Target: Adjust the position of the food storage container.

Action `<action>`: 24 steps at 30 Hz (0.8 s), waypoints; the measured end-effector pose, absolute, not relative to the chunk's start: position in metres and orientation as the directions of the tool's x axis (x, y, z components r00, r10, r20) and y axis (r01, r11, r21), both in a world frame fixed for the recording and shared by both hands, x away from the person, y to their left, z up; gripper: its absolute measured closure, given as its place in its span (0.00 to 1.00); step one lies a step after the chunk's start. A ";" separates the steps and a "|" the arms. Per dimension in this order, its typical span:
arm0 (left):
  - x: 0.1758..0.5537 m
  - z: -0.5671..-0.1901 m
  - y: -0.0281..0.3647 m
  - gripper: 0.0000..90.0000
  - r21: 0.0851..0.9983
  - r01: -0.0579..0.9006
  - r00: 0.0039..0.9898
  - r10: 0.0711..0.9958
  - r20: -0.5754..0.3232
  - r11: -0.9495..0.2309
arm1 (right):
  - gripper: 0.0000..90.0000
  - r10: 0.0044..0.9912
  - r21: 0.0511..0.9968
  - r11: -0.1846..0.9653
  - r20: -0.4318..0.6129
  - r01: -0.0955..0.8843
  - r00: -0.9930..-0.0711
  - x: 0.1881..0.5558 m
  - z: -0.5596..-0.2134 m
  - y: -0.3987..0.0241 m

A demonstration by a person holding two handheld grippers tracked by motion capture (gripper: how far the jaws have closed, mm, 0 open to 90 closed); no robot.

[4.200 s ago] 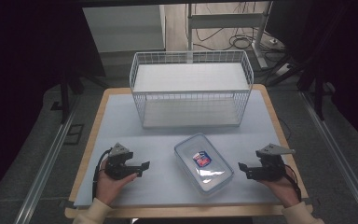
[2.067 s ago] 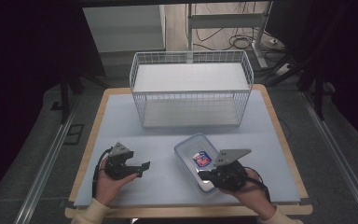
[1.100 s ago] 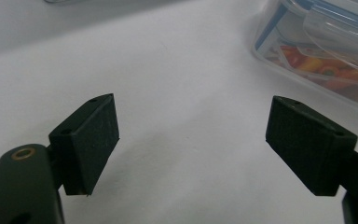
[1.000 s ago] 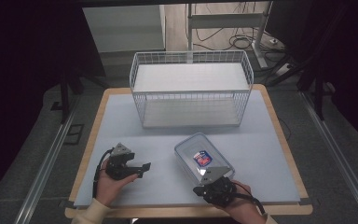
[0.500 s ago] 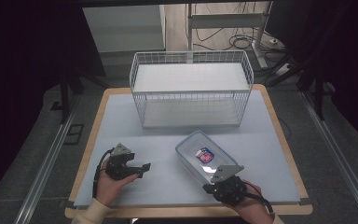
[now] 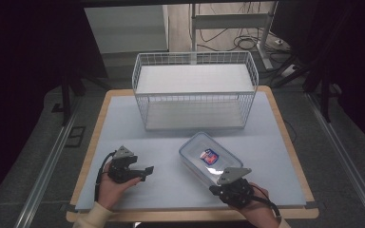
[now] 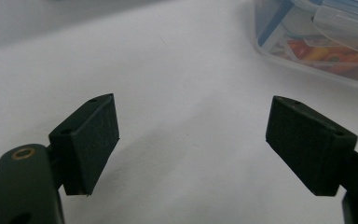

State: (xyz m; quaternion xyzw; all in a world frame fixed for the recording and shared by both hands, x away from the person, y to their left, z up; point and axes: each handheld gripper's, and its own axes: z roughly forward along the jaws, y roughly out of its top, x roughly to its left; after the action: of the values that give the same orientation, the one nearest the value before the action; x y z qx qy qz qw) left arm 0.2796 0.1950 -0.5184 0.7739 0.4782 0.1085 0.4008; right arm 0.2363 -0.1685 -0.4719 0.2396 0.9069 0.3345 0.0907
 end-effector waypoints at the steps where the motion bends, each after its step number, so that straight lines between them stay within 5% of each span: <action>1: 0.279 -0.519 0.194 0.19 0.724 0.653 0.520 0.827 -0.214 -0.223 | 1.00 0.488 0.637 0.675 -0.008 0.372 -0.873 0.236 -0.475 -0.164; 24: 0.280 -0.521 0.195 0.19 0.719 0.658 0.522 0.824 -0.220 -0.225 | 1.00 0.576 0.631 0.644 -0.029 0.432 -0.817 0.252 -0.477 -0.198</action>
State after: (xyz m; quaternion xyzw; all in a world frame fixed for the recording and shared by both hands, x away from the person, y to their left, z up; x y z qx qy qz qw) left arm 0.2802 0.1946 -0.5205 0.7756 0.4777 0.1044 0.3993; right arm 0.2524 -0.1984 -0.4773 0.2803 0.8994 0.3154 0.1142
